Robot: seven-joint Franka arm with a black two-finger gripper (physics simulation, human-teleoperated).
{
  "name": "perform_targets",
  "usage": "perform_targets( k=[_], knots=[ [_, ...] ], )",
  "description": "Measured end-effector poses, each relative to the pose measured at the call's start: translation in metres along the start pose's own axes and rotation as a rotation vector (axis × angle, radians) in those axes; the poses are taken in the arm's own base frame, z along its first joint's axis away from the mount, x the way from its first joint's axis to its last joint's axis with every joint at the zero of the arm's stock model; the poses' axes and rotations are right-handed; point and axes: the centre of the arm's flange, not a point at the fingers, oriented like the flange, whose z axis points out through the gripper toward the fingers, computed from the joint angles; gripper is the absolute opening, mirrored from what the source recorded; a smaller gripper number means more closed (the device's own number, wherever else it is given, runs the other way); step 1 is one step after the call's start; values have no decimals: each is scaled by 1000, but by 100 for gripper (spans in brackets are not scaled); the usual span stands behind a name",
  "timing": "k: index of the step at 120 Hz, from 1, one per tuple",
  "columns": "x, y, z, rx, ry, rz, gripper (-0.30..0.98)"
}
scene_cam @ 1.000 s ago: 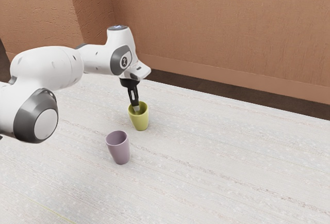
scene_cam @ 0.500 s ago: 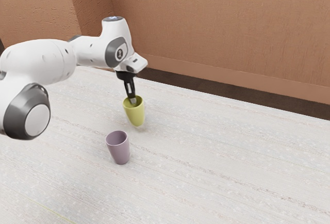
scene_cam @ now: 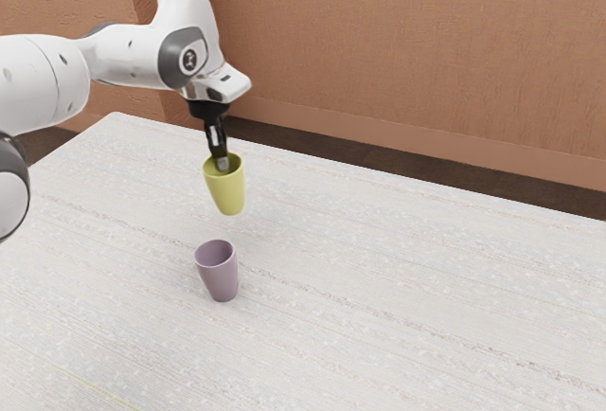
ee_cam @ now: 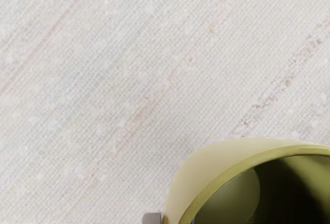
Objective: Place the right cup onto the left cup
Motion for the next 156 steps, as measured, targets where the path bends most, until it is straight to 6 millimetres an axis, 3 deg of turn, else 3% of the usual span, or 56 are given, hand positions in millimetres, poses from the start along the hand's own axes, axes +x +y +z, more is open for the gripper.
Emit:
perform_targets(
  k=[15, 57, 113, 156],
  knots=[
    [-8, 17, -4, -44, -17, -5, -10],
    [-25, 47, 22, -156, -81, -23, -10],
    [-24, 56, 47, -197, -117, -32, -10],
    [-20, 58, 54, -178, -153, -26, -10]
  ],
)
